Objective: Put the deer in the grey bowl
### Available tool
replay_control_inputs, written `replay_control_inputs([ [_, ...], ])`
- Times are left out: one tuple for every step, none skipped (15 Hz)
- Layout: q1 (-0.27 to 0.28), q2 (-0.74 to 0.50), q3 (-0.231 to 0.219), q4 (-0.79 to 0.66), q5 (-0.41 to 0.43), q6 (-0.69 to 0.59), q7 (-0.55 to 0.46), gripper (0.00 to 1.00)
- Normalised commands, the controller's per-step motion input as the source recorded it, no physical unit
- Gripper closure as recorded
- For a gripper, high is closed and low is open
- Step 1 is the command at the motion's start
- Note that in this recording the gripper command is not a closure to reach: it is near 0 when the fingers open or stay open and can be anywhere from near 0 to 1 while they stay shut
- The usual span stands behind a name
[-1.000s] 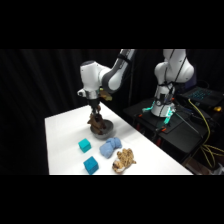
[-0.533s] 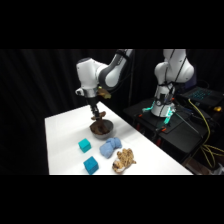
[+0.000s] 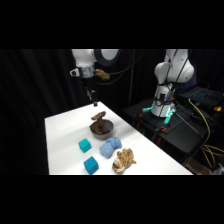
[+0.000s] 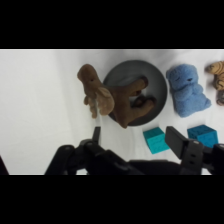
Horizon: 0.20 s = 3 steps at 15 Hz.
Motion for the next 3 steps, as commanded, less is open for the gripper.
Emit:
replay_control_inputs([
  [-0.032, -0.43, -0.045, 0.15, 0.028, -0.45, -0.10, 0.00],
  [-0.017, -0.36, -0.035, 0.13, -0.017, -0.37, -0.07, 0.00],
  [-0.011, -0.28, -0.028, 0.10, -0.012, -0.29, -0.09, 0.00],
])
